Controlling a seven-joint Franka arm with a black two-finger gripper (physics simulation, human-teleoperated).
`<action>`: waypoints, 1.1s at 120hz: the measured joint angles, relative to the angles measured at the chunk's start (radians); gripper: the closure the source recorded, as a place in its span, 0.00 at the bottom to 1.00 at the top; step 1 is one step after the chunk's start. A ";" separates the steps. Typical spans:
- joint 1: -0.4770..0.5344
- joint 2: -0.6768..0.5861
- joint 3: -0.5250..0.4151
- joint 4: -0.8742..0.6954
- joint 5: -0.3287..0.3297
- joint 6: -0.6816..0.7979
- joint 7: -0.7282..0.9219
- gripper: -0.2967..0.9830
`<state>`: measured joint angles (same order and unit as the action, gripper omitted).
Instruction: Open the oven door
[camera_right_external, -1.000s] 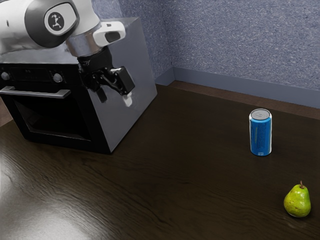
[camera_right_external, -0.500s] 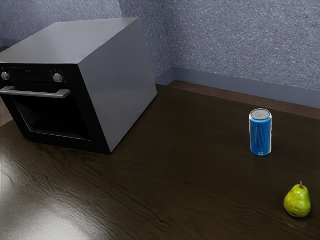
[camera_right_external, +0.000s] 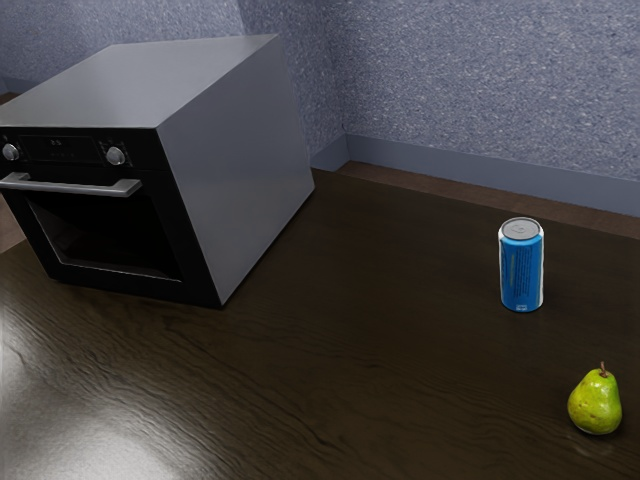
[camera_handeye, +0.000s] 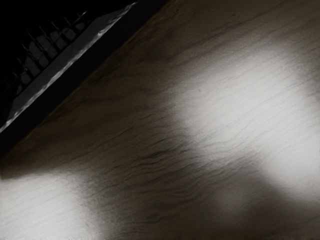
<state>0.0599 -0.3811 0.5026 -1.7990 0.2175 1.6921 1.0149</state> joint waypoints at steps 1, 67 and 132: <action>0.000 0.004 0.001 0.002 -0.001 0.000 0.003 0.23; -0.003 0.424 0.078 0.356 -0.209 0.019 0.246 0.23; 0.036 0.305 0.077 0.148 -0.117 0.246 0.316 0.23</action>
<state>0.0962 -0.0758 0.5792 -1.6515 0.1009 1.9386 1.3309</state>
